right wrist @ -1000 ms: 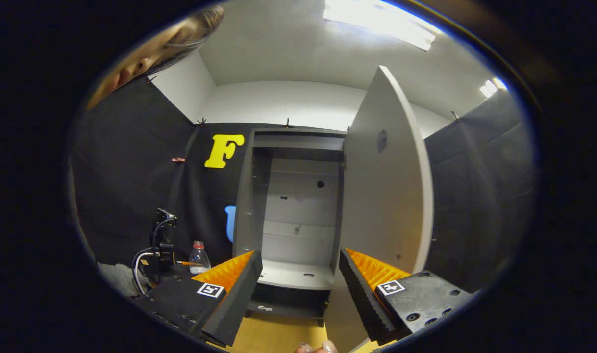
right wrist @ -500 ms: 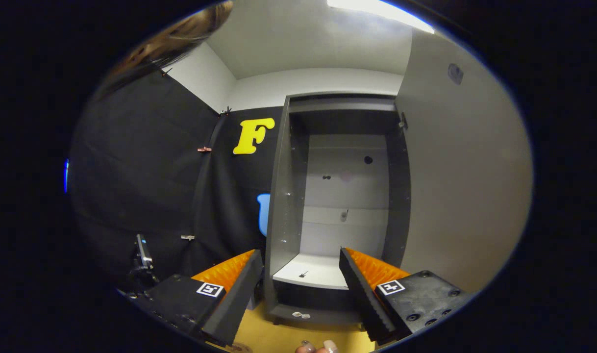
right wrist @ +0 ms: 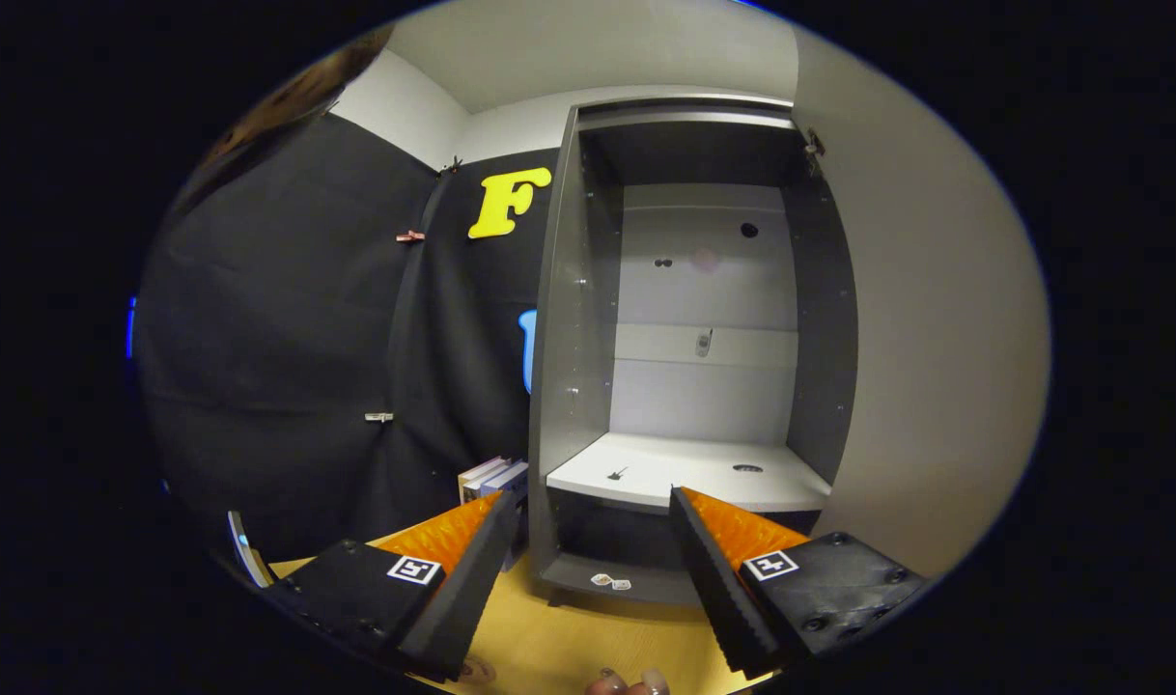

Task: Open the cabinet door with the right hand, grasp the bottle in the cabinet with the left hand and place it on the coaster, then close the cabinet door with the right hand.

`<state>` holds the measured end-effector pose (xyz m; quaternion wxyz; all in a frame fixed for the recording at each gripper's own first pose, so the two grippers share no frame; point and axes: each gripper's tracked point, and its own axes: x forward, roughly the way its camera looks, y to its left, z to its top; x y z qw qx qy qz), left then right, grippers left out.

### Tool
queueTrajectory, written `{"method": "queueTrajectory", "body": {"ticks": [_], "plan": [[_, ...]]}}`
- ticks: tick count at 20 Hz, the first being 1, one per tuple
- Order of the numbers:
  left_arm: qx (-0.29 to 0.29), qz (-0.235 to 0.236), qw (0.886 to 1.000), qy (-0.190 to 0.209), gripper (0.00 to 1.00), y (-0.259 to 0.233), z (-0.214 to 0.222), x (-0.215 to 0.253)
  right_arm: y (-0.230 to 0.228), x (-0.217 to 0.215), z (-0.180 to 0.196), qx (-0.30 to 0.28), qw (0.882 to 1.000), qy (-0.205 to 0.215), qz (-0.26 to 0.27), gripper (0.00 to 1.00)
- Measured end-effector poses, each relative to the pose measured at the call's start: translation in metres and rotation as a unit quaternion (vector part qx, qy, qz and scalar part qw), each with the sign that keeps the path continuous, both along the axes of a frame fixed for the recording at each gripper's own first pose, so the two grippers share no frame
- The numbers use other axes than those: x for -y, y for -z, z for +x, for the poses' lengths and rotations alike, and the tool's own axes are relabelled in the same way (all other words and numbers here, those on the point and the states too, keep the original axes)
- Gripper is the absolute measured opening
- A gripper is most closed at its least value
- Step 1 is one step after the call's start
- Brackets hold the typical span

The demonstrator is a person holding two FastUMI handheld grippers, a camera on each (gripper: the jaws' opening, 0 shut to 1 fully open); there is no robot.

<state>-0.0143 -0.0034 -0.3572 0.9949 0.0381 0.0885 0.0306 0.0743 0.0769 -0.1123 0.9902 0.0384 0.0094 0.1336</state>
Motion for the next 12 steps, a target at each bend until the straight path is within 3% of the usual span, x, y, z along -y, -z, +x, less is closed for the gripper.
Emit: {"method": "queueTrajectory", "body": {"ticks": [12], "plan": [[0.007,-0.009,1.0,0.016,0.81,0.033,-0.007,0.011,0.033,-0.015,-0.005,-0.041,0.999,-0.023,-0.005,0.98]]}}
